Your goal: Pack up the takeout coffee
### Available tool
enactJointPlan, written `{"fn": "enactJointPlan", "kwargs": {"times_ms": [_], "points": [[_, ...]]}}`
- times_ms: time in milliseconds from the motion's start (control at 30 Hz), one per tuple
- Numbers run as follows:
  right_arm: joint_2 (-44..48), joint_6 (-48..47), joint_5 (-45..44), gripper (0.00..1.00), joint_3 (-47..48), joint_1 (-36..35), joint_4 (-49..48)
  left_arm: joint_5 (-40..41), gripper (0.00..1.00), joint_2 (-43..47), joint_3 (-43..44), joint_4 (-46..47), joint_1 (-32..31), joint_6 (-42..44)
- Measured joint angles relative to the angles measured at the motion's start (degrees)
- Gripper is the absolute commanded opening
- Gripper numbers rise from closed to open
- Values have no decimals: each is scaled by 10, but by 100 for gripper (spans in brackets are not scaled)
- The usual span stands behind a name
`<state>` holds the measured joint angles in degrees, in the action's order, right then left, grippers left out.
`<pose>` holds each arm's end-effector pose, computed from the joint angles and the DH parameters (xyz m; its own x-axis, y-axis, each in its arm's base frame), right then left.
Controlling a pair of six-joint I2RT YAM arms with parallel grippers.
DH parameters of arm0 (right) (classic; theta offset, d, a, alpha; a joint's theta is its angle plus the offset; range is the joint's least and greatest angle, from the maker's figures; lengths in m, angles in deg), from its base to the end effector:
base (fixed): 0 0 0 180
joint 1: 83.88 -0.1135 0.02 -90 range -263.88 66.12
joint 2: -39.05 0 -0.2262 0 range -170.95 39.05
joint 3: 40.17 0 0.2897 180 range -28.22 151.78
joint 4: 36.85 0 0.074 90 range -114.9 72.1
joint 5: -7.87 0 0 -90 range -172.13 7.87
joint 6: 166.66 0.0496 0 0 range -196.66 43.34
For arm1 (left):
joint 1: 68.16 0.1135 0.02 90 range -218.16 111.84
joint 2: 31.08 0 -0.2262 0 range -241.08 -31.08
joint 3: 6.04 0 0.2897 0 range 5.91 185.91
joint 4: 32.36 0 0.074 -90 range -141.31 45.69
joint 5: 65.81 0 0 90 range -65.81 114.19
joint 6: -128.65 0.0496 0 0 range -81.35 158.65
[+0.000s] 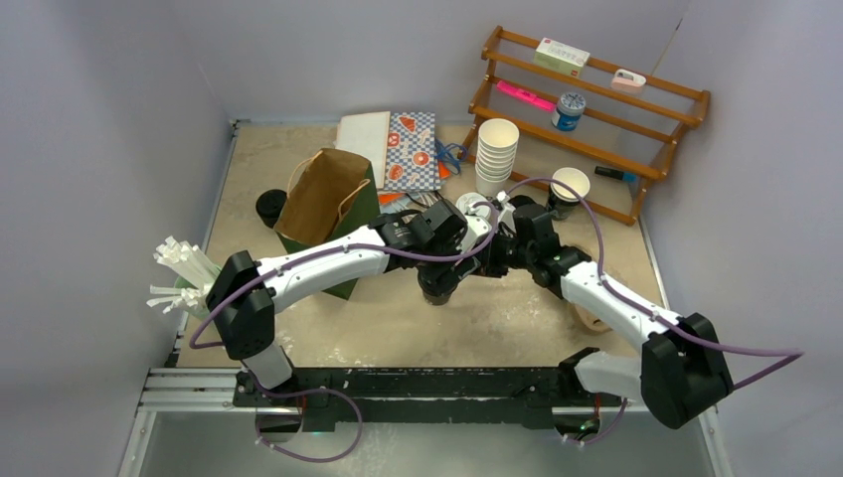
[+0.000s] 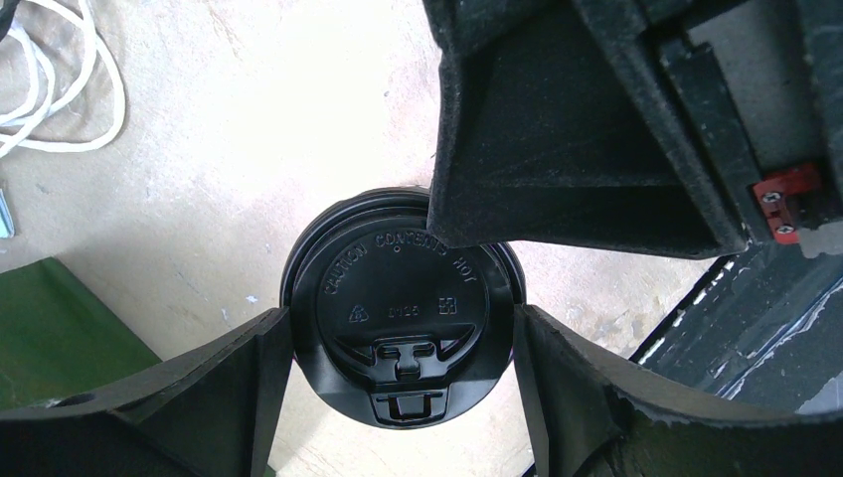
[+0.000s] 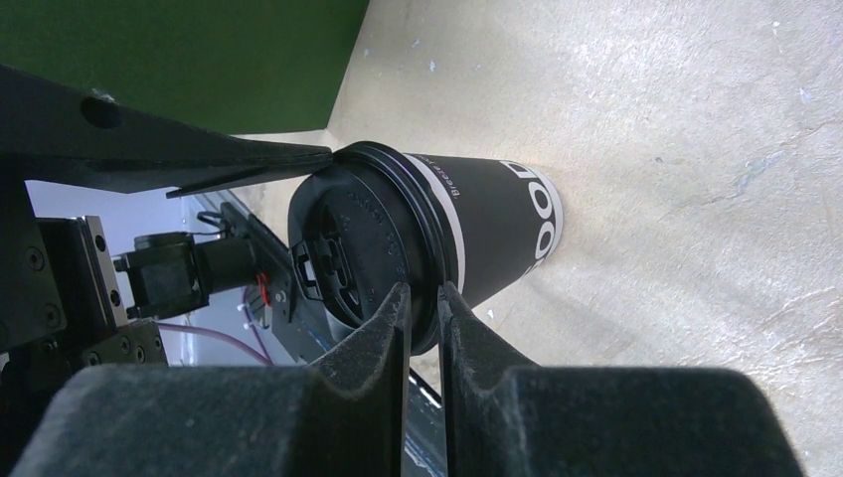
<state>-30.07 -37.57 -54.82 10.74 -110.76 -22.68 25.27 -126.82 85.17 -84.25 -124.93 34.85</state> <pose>0.2700 0.1624 0.1711 -0.8420 0.2013 -0.5005 -0.2789 0.6318 0.7232 0.2199 -0.3339 0.2127 -0.5106 0.6585 -0.5529 0.7985 0.6016 -0.0210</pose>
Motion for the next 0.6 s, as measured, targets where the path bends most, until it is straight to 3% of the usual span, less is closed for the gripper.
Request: {"fn": "enactJointPlan", "kwargs": {"times_ms": [600], "points": [[-15,-7,12,16,3,7,-5,-30,63,12,-25,33,15,6]]}}
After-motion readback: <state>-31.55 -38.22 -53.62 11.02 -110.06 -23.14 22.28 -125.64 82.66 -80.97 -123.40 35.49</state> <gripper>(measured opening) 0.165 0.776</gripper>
